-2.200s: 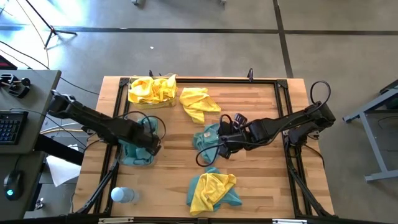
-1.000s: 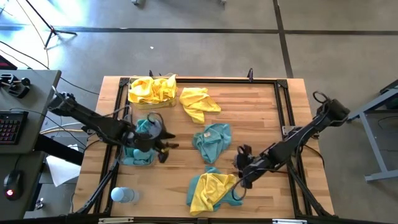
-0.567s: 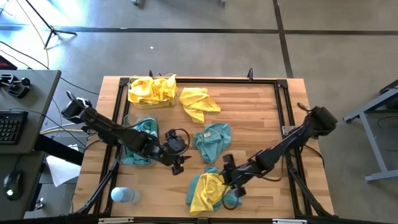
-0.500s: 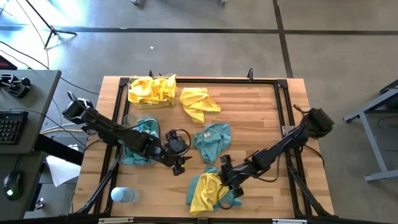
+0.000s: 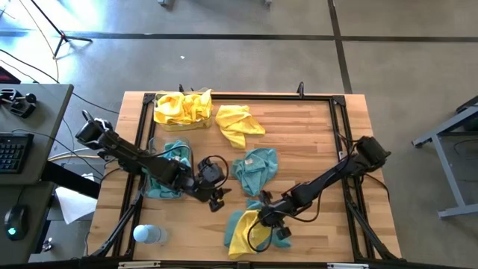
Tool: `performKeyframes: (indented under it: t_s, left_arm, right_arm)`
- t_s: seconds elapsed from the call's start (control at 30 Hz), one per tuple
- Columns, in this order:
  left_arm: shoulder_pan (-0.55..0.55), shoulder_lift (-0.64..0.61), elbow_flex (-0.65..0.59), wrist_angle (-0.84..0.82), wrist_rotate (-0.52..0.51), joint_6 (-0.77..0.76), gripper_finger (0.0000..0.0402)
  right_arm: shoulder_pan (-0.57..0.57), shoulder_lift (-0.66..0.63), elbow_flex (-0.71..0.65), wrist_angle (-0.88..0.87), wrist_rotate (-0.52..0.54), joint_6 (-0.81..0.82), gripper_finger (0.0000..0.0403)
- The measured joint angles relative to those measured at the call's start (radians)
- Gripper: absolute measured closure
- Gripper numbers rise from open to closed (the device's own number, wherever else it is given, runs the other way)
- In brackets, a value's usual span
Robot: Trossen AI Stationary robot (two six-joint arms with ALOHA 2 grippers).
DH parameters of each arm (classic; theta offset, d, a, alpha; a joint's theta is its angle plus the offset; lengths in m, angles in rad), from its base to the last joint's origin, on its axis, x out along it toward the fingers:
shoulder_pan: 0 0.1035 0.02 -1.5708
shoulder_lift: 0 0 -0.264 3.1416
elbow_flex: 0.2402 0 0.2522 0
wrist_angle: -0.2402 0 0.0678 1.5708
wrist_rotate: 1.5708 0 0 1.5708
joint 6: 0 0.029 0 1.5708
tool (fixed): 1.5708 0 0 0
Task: Sort microfiber towel by color & place in baskets
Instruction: Put the yellow microfiber cloth into the top transparent bin
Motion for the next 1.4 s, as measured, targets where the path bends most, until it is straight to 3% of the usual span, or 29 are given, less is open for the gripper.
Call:
performKeyframes:
  t_s: [0.07,0.13,0.27,0.37,0.67,0.77,0.93,1.1,1.4]
  left_arm:
    - [-0.001,0.000,0.000,0.003,0.000,-0.020,0.0190]
    - [0.000,0.000,0.000,0.002,0.000,-0.041,0.0190]
    - [-0.003,0.000,0.000,0.005,-0.039,-0.056,0.0190]
    - [-0.008,0.000,0.000,0.006,-0.109,-0.065,0.0190]
    - [0.034,0.000,0.000,0.032,-0.220,-0.072,0.0190]
    - [0.080,0.000,0.017,0.055,-0.204,-0.048,0.0190]
    - [0.194,0.000,0.098,0.058,-0.145,0.140,0.0190]
    - [0.307,-0.001,0.198,0.119,-0.137,0.261,0.0190]
    - [0.438,-0.002,0.312,0.181,-0.098,0.465,0.0190]
  right_arm:
    - [0.000,-0.006,0.000,-0.026,-0.011,-0.014,0.0368]
    - [0.000,-0.026,0.000,-0.061,-0.026,-0.024,0.0392]
    - [0.000,-0.115,0.000,-0.156,0.001,-0.035,0.0382]
    - [0.001,-0.219,0.000,-0.226,0.056,-0.050,0.0397]
    - [-0.051,-0.621,0.000,-0.462,0.338,0.050,0.0400]
    - [-0.081,-0.756,0.000,-0.534,0.422,0.114,0.0401]
    - [-0.143,-0.930,0.000,-0.577,0.534,0.146,0.0402]
    - [-0.238,-0.978,0.000,-0.618,0.550,0.150,0.0402]
    - [-0.388,-0.907,-0.001,-0.608,0.506,0.107,0.0402]
